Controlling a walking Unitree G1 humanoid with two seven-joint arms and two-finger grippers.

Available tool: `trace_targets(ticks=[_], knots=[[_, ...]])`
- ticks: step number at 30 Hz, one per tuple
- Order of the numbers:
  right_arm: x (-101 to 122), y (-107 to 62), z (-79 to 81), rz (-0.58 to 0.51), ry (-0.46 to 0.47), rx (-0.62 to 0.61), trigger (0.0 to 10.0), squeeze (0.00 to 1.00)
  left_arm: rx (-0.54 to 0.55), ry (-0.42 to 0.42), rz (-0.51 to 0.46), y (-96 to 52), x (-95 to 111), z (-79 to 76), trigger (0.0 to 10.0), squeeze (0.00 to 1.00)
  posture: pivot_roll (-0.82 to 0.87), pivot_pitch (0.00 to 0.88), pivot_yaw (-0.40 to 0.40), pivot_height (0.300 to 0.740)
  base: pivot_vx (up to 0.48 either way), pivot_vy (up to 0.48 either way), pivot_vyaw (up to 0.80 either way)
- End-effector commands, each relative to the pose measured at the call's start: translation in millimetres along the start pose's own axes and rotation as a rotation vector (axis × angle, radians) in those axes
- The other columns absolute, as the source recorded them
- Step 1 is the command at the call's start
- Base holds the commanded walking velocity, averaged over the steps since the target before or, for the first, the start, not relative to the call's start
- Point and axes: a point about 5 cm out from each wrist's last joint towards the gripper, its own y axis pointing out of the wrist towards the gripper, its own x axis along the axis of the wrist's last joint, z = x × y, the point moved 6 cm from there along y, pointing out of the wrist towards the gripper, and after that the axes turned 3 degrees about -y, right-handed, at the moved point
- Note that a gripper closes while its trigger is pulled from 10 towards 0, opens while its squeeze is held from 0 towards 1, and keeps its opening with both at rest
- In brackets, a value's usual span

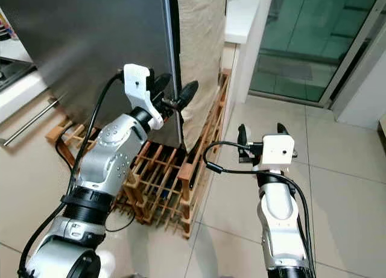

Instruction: Restocking fridge

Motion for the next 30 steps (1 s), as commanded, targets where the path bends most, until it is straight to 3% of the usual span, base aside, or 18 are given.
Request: trace_targets(ticks=[1,11,18,30], knots=[[-1.1,-0.3,0.2,0.000,0.000,-0.005,10.0,0.00,-0.012,0.022,-0.011,5.6,4.2,-4.6,10.0,0.00,-0.09,0.000,0.076,0.740,0.000,0.000,0.00],[-1.9,-0.9,2.3,0.001,0.004,-0.005,10.0,0.00,-0.006,-0.007,0.020,13.8,-4.1,-7.3,10.0,0.00,-0.09,0.000,0.080,0.740,0.000,0.000,0.00],[-2.5,-2.6,2.8,0.004,0.004,-0.005,10.0,0.00,0.088,-0.014,0.024,15.1,-5.2,10.0,10.0,0.00,-0.10,0.000,0.083,0.740,0.000,0.000,0.00],[-5.2,-4.1,1.8,0.015,-0.002,-0.002,10.0,0.00,0.029,-0.042,0.039,6.6,-8.5,0.9,10.0,0.00,-0.10,0.000,0.073,0.740,0.000,0.000,0.00]])
